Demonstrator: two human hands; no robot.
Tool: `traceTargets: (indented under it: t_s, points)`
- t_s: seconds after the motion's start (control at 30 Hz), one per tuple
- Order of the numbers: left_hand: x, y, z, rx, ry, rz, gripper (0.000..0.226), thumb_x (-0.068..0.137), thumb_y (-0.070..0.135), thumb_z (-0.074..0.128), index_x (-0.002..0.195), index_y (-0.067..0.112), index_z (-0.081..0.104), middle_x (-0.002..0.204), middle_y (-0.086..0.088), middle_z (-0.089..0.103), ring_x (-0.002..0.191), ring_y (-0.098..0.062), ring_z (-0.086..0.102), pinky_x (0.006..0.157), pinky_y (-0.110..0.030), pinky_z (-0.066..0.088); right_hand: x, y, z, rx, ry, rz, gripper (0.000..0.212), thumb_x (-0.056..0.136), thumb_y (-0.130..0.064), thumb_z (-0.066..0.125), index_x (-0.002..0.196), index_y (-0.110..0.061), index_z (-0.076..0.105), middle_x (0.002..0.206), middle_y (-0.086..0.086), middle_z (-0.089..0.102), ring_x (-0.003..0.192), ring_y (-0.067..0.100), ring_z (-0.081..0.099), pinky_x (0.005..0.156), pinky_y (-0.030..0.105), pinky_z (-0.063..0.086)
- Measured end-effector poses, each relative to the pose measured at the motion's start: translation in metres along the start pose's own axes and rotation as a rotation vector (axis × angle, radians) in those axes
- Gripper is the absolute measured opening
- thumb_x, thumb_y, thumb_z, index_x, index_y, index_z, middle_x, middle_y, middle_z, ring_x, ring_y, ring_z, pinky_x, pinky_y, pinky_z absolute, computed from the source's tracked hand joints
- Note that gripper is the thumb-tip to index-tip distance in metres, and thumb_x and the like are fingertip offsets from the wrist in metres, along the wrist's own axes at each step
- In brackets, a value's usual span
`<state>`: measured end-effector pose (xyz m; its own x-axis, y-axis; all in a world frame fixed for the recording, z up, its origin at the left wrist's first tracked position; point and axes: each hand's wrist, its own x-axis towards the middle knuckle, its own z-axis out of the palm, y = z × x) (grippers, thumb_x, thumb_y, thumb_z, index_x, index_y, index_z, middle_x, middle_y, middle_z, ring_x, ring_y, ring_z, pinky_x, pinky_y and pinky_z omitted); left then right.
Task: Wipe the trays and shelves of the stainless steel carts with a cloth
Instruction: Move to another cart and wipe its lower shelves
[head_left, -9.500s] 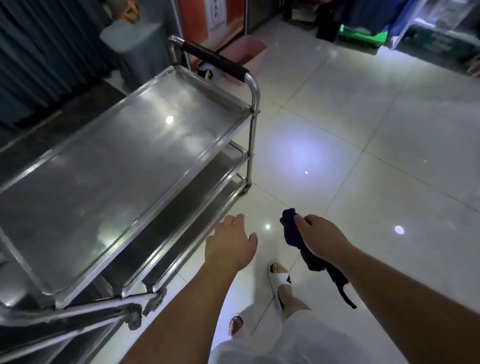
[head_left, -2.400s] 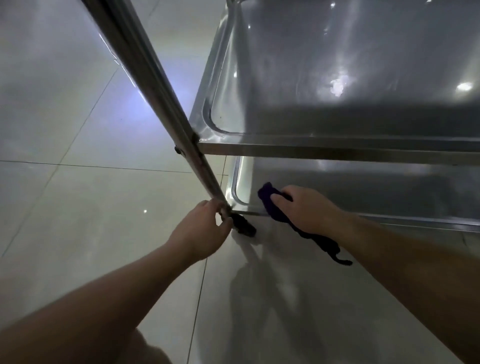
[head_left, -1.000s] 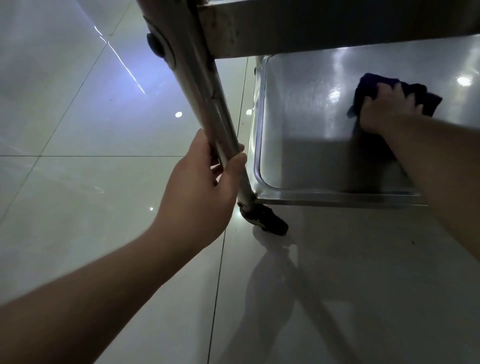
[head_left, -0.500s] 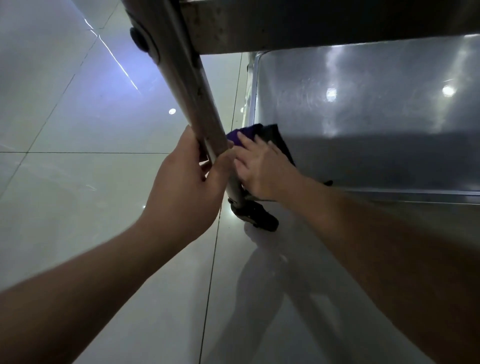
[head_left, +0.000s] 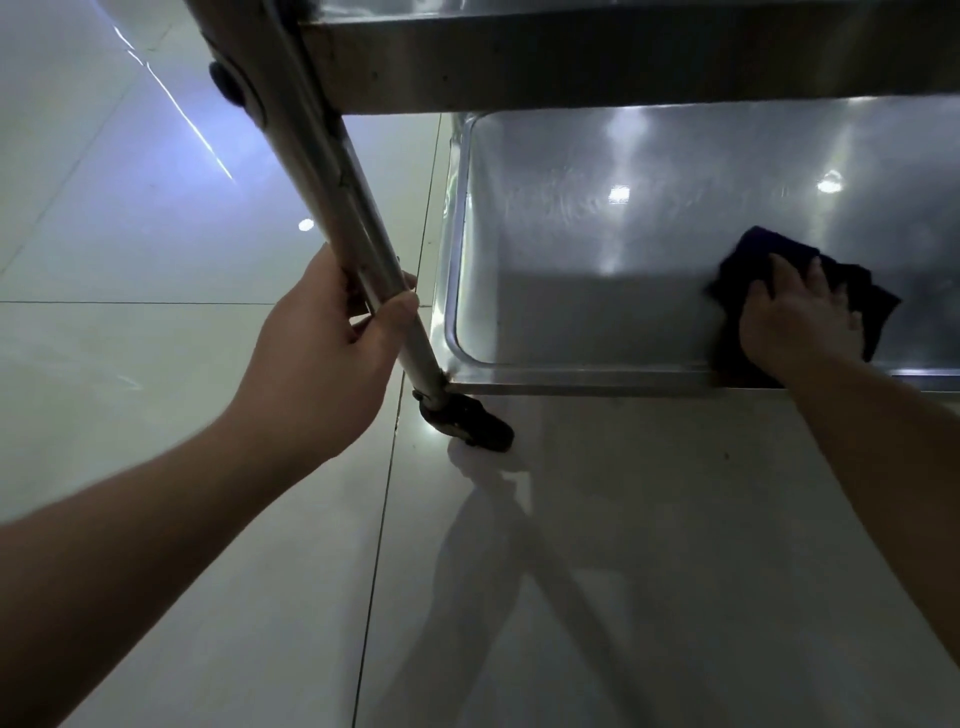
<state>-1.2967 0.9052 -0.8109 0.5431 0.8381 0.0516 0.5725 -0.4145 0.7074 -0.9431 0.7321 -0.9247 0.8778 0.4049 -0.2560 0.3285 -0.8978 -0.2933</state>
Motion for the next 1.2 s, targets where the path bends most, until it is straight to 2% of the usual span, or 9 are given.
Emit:
traceTargets:
  t_s: [0.17,0.33,0.43,0.57,0.73,0.87,0.97,1.03,1.2]
  points:
    - [0.001,0.000,-0.001,0.024,0.033,-0.012,0.023,0.103,0.032,0.058,0.125,0.026,0.055,0.111,0.024,0.068,0.092,0.025,0.056,0.072,0.007,0.035,-0.049,-0.065,0.036,-0.074,-0.024,-0.307,0.057,0.106,-0.044,0.024,0.162,-0.032,0.024,0.173,0.006,0.013,0.156,0.038,0.017,0.126,0.053,0.013]
    - [0.002,-0.001,-0.002,0.047,0.023,0.000,0.024,0.102,0.030,0.059,0.126,0.023,0.057,0.113,0.021,0.070,0.096,0.020,0.059,0.072,0.007,0.036,-0.108,-0.160,0.082,-0.117,-0.161,-0.705,0.053,0.108,-0.041,0.024,0.161,-0.036,0.023,0.173,0.002,0.012,0.158,0.031,0.012,0.128,0.051,0.007]
    - [0.003,-0.002,-0.005,0.058,0.016,0.006,0.024,0.102,0.028,0.060,0.125,0.023,0.057,0.114,0.019,0.070,0.102,0.011,0.063,0.072,0.006,0.038,-0.107,-0.178,0.088,-0.092,-0.224,-0.795,0.053,0.108,-0.040,0.024,0.161,-0.039,0.022,0.173,-0.003,0.012,0.159,0.027,0.009,0.128,0.050,0.005]
    - [0.002,-0.001,-0.003,0.053,0.028,0.012,0.025,0.102,0.027,0.060,0.127,0.022,0.057,0.113,0.021,0.070,0.097,0.021,0.060,0.073,0.006,0.038,-0.041,-0.148,0.065,-0.135,-0.171,-0.685,0.054,0.107,-0.043,0.028,0.160,-0.037,0.026,0.172,-0.002,0.016,0.157,0.030,0.015,0.126,0.053,0.011]
    - [0.001,-0.003,0.000,0.038,0.045,0.023,0.025,0.102,0.026,0.060,0.126,0.021,0.058,0.110,0.025,0.069,0.097,0.024,0.058,0.073,0.006,0.038,0.071,-0.043,-0.008,-0.090,-0.012,-0.151,0.056,0.107,-0.044,0.029,0.161,-0.031,0.027,0.172,0.006,0.013,0.156,0.039,0.013,0.125,0.056,0.011]
    - [0.002,-0.005,-0.001,0.060,0.030,0.048,0.026,0.102,0.027,0.059,0.126,0.021,0.057,0.109,0.027,0.068,0.100,0.022,0.059,0.074,0.005,0.040,0.092,-0.023,-0.052,-0.140,-0.089,0.105,0.056,0.110,-0.034,0.031,0.163,-0.019,0.021,0.172,0.011,0.001,0.156,0.043,0.001,0.125,0.059,0.005]
    - [0.003,-0.006,-0.002,0.061,0.012,0.053,0.026,0.102,0.028,0.059,0.127,0.019,0.057,0.110,0.026,0.068,0.102,0.020,0.059,0.075,0.004,0.041,0.098,-0.067,-0.041,-0.215,-0.176,-0.048,0.059,0.109,-0.038,0.036,0.160,-0.009,0.028,0.172,0.014,0.001,0.156,0.043,-0.002,0.125,0.060,0.005]
    - [0.002,-0.006,-0.003,0.061,0.011,0.047,0.027,0.102,0.028,0.060,0.127,0.019,0.057,0.111,0.024,0.068,0.105,0.016,0.061,0.076,0.003,0.042,0.095,-0.099,-0.020,-0.233,-0.213,-0.208,0.069,0.099,-0.054,0.029,0.160,-0.022,0.030,0.173,0.006,0.005,0.156,0.042,0.003,0.123,0.064,0.010]
    - [0.002,-0.002,-0.003,0.086,0.007,0.027,0.028,0.102,0.030,0.058,0.128,0.020,0.057,0.113,0.023,0.067,0.098,0.022,0.057,0.076,0.005,0.040,0.024,-0.174,0.033,-0.221,-0.271,-0.626,0.061,0.104,-0.046,0.018,0.162,-0.028,0.025,0.173,0.007,0.010,0.156,0.042,0.012,0.124,0.060,0.015]
